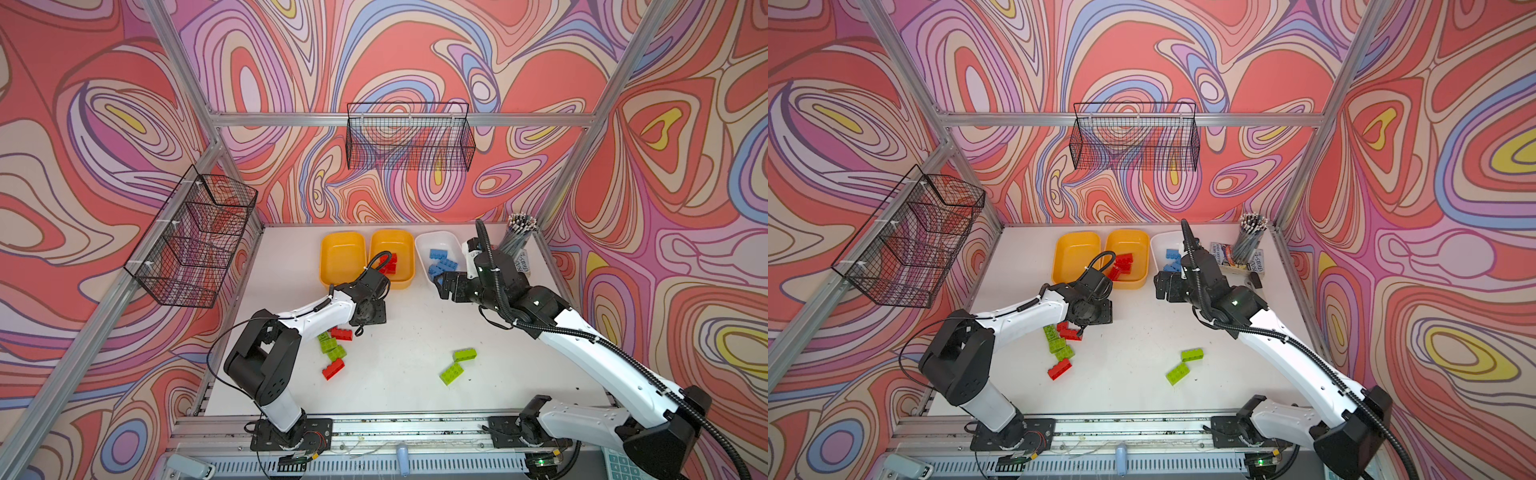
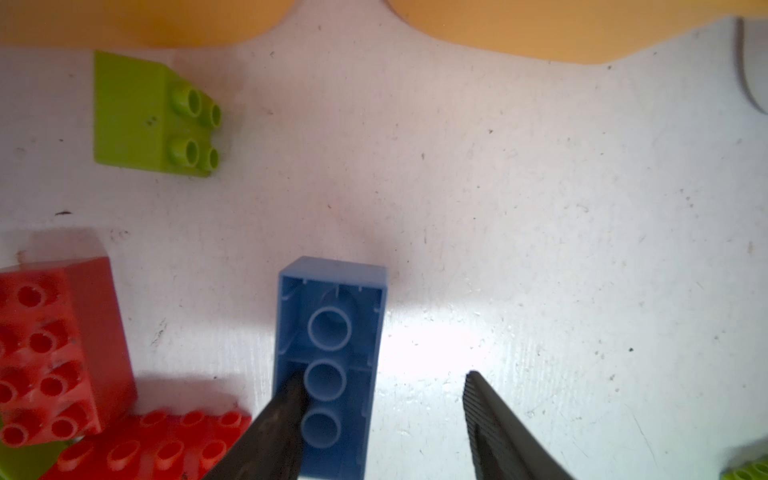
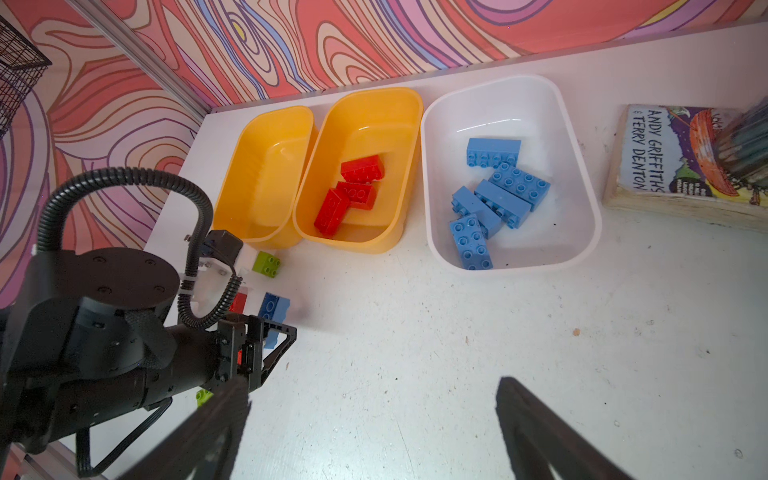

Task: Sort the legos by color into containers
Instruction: 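Lower the left gripper onto the blue brick and close, then lift the blue brick with the left gripper toward the approaching right gripper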

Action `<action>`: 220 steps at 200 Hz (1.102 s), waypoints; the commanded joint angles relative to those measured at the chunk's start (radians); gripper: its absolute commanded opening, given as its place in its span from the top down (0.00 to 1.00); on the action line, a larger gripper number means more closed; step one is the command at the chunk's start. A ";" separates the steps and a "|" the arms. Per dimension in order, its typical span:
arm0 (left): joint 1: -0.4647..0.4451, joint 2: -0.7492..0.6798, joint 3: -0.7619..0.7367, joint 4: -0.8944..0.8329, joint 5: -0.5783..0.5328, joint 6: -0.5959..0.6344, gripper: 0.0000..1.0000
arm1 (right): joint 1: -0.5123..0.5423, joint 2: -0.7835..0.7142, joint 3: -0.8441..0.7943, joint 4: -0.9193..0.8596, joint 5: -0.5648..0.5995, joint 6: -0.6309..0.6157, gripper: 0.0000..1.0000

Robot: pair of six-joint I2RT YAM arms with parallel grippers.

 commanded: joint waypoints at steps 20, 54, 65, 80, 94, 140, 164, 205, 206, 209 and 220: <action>-0.014 -0.014 -0.035 0.105 0.139 -0.036 0.46 | 0.004 -0.034 -0.056 -0.007 0.024 0.011 0.02; -0.083 0.087 0.060 0.044 0.122 -0.014 0.51 | 0.004 -0.067 -0.082 -0.016 0.026 0.021 0.02; -0.103 0.101 0.079 0.037 0.120 -0.008 0.46 | 0.004 -0.078 -0.089 -0.023 0.032 0.022 0.02; -0.117 0.095 0.077 0.059 0.130 -0.010 0.46 | 0.003 -0.085 -0.112 -0.026 0.038 0.027 0.02; -0.118 0.077 0.051 0.115 0.170 -0.011 0.46 | 0.005 -0.083 -0.142 -0.017 0.033 0.039 0.02; -0.118 0.110 0.072 0.121 0.218 -0.006 0.41 | 0.004 -0.084 -0.194 0.017 0.017 0.059 0.02; -0.118 0.068 0.002 0.289 0.328 -0.017 0.41 | 0.004 -0.069 -0.234 0.040 0.006 0.069 0.02; -0.111 0.090 -0.052 0.456 0.468 -0.053 0.55 | 0.004 -0.024 -0.305 0.150 -0.049 0.120 0.09; -0.110 0.092 -0.054 0.461 0.471 -0.055 0.56 | 0.004 -0.023 -0.308 0.152 -0.049 0.122 0.09; -0.107 0.096 -0.061 0.476 0.486 -0.066 0.56 | 0.004 -0.019 -0.314 0.159 -0.052 0.128 0.10; -0.087 0.113 -0.092 0.568 0.546 -0.119 0.58 | 0.005 -0.008 -0.335 0.187 -0.067 0.139 0.13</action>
